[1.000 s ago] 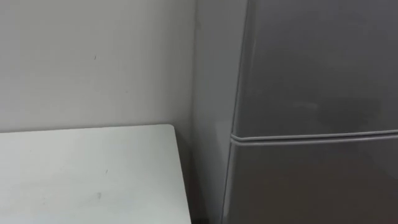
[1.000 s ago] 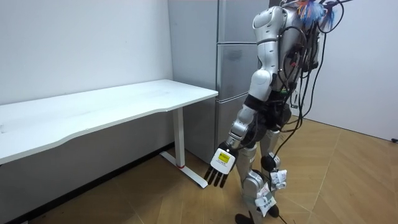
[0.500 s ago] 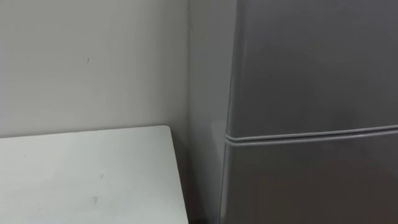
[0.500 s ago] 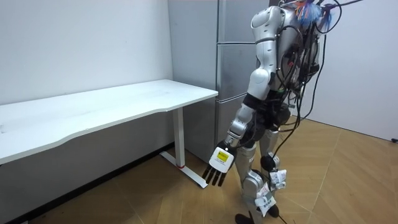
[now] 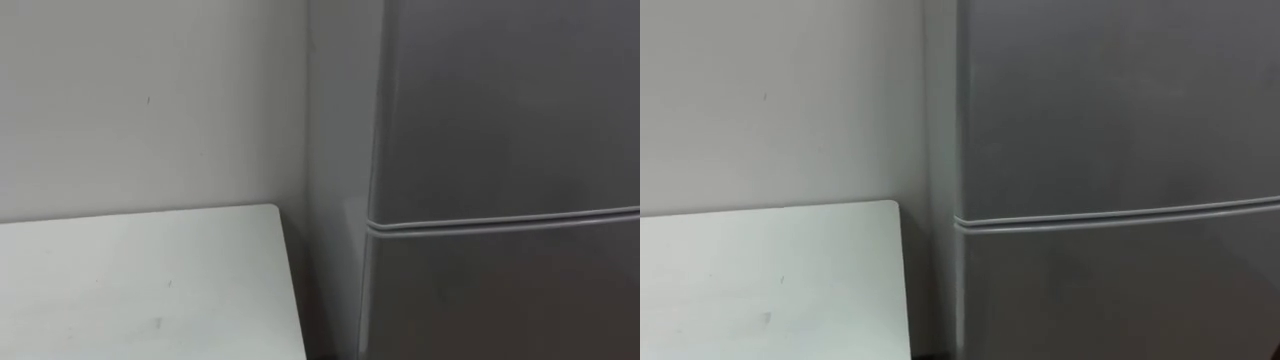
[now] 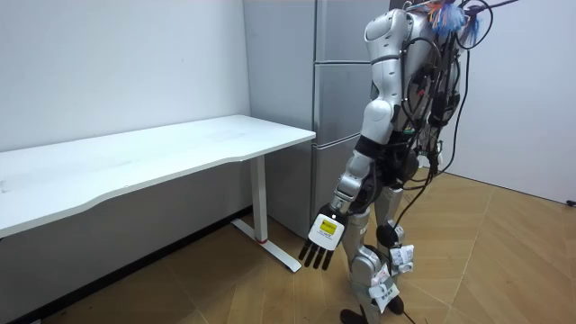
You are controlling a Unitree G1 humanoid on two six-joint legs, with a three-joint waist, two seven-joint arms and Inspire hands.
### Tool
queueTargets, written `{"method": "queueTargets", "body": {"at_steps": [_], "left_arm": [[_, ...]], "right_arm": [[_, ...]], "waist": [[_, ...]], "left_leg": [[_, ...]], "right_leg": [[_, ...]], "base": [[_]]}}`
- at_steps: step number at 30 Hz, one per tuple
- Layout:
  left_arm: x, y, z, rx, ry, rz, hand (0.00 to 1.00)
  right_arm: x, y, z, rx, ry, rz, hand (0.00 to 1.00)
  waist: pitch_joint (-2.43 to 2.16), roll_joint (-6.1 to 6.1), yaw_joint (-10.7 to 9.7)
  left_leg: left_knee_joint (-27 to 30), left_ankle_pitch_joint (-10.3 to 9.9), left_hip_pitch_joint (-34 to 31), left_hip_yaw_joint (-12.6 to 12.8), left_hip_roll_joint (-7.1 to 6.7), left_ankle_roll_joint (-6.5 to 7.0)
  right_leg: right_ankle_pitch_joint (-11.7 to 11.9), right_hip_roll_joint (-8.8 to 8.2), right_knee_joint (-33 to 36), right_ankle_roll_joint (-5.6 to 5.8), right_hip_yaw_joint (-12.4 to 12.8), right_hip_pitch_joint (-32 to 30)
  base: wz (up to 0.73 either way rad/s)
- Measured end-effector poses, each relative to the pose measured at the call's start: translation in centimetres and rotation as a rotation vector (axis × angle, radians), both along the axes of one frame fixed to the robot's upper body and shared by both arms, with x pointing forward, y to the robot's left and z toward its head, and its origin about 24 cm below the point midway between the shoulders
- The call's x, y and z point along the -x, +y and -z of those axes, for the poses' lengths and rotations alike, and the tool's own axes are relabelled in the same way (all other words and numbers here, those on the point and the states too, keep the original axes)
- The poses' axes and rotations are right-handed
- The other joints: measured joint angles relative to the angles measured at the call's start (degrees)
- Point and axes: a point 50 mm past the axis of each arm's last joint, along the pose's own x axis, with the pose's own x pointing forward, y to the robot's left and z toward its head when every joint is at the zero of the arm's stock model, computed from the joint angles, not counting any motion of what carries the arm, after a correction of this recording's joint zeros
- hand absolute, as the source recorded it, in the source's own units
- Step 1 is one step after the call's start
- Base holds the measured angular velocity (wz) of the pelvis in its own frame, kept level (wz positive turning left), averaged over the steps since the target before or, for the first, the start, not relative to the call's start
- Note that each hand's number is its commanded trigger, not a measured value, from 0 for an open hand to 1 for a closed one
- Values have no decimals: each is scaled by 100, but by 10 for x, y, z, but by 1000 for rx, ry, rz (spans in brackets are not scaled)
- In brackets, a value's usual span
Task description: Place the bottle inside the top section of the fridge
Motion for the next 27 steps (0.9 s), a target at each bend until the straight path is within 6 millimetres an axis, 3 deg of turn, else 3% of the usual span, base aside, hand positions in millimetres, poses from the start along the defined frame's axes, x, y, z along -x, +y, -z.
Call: {"method": "queueTargets", "body": {"at_steps": [8,13,17,27], "left_arm": [[-8,-6,2,30,-17,36,0],[-10,-7,3,39,-22,49,0],[-19,-8,3,37,-43,66,0],[-35,-19,7,62,-74,143,0]], "right_arm": [[0,18,12,-92,75,-223,0],[-7,26,15,-132,95,-384,0],[-13,36,18,-179,91,-488,0],[-25,54,23,-270,42,-605,0]], "waist": [[-6,134,13],[-5,138,16],[4,109,137],[11,153,200]], "left_leg": [[-18,-9,0,14,12,-14],[-14,-9,11,6,10,-14],[3,-9,3,4,6,-13],[3,-10,-6,-37,4,-12]], "right_leg": [[-2,39,-5,-4,35,-6],[-9,0,-7,-3,8,17],[-15,-18,-11,0,-24,10],[-19,-19,-13,1,-58,43]], "base": [[0],[0],[0],[2]]}}
